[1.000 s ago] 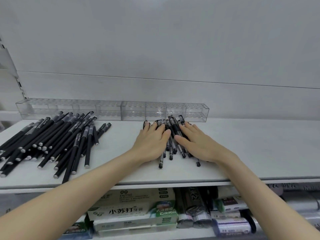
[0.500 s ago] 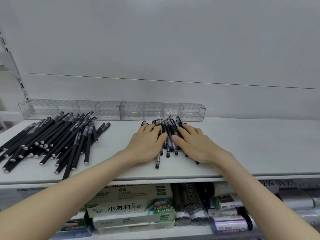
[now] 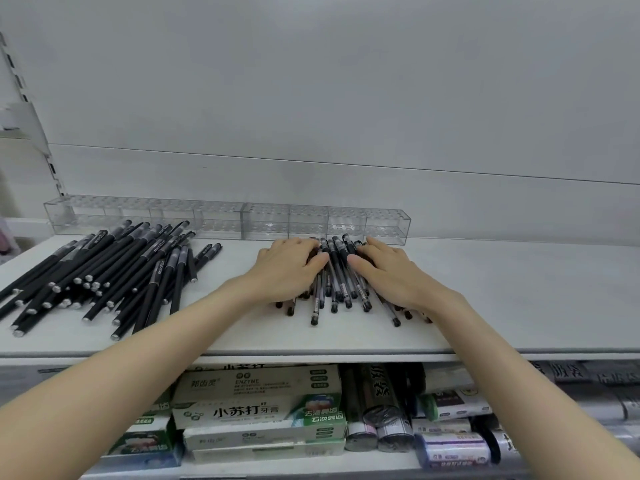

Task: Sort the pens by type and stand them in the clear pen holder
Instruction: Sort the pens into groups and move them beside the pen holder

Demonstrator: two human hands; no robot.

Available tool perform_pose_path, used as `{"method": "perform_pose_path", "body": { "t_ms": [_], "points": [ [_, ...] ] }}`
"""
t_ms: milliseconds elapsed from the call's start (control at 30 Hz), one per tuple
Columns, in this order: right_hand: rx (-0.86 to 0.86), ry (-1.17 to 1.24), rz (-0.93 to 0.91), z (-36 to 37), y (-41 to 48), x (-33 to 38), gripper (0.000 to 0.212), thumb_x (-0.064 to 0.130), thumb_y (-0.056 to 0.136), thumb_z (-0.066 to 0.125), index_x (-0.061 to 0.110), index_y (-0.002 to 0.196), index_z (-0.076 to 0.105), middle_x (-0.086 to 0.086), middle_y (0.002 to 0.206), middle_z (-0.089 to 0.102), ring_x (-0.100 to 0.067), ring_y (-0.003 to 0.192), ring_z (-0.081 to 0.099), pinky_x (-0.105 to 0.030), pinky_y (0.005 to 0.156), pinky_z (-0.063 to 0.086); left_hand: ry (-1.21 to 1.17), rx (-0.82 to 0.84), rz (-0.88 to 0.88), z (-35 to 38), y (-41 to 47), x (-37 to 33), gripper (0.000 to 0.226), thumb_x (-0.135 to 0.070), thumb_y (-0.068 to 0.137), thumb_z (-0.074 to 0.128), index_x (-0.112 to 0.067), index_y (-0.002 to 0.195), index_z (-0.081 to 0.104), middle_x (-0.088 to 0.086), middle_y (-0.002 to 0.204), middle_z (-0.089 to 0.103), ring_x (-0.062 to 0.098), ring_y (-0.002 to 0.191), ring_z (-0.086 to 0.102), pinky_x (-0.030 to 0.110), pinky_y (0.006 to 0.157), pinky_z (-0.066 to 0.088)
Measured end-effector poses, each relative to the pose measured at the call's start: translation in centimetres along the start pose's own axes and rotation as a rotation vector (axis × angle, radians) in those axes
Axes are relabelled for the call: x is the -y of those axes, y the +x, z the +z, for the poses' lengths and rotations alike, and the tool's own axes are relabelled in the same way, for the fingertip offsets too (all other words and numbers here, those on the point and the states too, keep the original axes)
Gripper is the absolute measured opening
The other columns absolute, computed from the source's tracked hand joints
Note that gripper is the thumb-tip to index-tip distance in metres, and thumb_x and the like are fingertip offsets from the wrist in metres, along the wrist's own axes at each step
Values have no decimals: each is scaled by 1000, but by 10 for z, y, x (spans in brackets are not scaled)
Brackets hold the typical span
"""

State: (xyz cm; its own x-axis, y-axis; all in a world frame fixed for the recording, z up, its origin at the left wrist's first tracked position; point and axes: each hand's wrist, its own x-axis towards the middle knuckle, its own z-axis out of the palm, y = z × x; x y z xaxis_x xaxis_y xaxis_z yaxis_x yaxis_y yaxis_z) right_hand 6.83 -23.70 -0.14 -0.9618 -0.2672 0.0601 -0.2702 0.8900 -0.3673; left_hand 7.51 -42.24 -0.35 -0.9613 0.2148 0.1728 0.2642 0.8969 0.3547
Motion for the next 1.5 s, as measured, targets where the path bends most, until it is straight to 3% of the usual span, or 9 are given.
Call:
{"method": "perform_pose_path", "body": {
  "t_ms": [67, 167, 367, 467, 633, 1033, 1233, 1400, 1500],
  "points": [
    [-59, 2, -49, -5, 1, 2, 48, 47, 98, 38, 12, 127, 52, -7, 142, 42, -34, 133, 35, -45, 107, 31, 14, -34, 44, -8, -2, 4, 40, -41, 98, 37, -13, 123, 53, 4, 120, 60, 27, 117, 48, 42, 98, 37],
    [-140, 10, -108, -11, 3, 11, 40, 37, 97, 47, 10, 126, 54, -6, 130, 53, -24, 121, 47, -32, 96, 36, 77, -92, 99, -23, -9, 11, 40, -42, 96, 43, -15, 124, 53, 2, 124, 60, 24, 118, 50, 44, 100, 39],
    [-245, -17, -227, -21, 14, 55, 35, 34, 96, 49, 14, 125, 56, 0, 129, 57, -18, 119, 50, -29, 88, 39, 160, -201, 81, -69, -23, 37, 39, -41, 95, 46, -19, 126, 53, 1, 123, 60, 22, 114, 52, 38, 98, 39],
    [-262, -13, -285, -22, 25, 86, 35, 33, 96, 48, 14, 124, 55, -3, 126, 58, -20, 117, 51, -36, 94, 42, 192, -253, 60, -92, -32, 57, 40, -45, 95, 44, -21, 124, 54, -1, 118, 62, 23, 107, 54, 36, 93, 40],
    [-291, -3, -358, -6, 45, 148, 34, 34, 96, 48, 15, 123, 56, -2, 125, 60, -20, 116, 52, -36, 93, 43, 190, -322, 49, -126, -53, 108, 59, -55, 78, 32, -21, 118, 57, -3, 109, 65, 22, 102, 58, 35, 87, 43],
    [-222, 67, -312, 74, 84, 270, 35, 33, 93, 54, 13, 121, 59, 0, 122, 63, -13, 111, 56, -26, 90, 42, 30, -234, 24, -161, -85, 269, 30, -40, 92, 52, -20, 112, 61, -6, 107, 65, 10, 100, 58, 32, 89, 46],
    [-120, 22, -286, 94, 94, 300, 37, 38, 92, 57, 16, 121, 59, -1, 121, 60, -17, 112, 53, -22, 85, 35, -92, -155, -80, -151, -80, 308, 40, -49, 88, 54, -17, 113, 57, -4, 105, 60, 12, 90, 57, 27, 74, 41],
    [-16, -102, -289, 110, 99, 314, 59, 53, 90, 52, 24, 141, 42, 1, 153, 32, -21, 140, 24, -34, 112, 18, -249, -82, -237, -139, -75, 331, 61, -58, 76, 64, -15, 118, 54, -5, 99, 59, 13, 78, 59, 30, 70, 47],
    [58, -136, -272, 118, 101, 316, 63, 59, 89, 46, 34, 145, 32, 7, 159, 16, -17, 146, 8, -43, 117, 8, -308, -58, -256, -134, -74, 330, 70, -55, 72, 71, -12, 124, 50, -7, 98, 58, 14, 86, 61, 31, 77, 51]
  ]
}}
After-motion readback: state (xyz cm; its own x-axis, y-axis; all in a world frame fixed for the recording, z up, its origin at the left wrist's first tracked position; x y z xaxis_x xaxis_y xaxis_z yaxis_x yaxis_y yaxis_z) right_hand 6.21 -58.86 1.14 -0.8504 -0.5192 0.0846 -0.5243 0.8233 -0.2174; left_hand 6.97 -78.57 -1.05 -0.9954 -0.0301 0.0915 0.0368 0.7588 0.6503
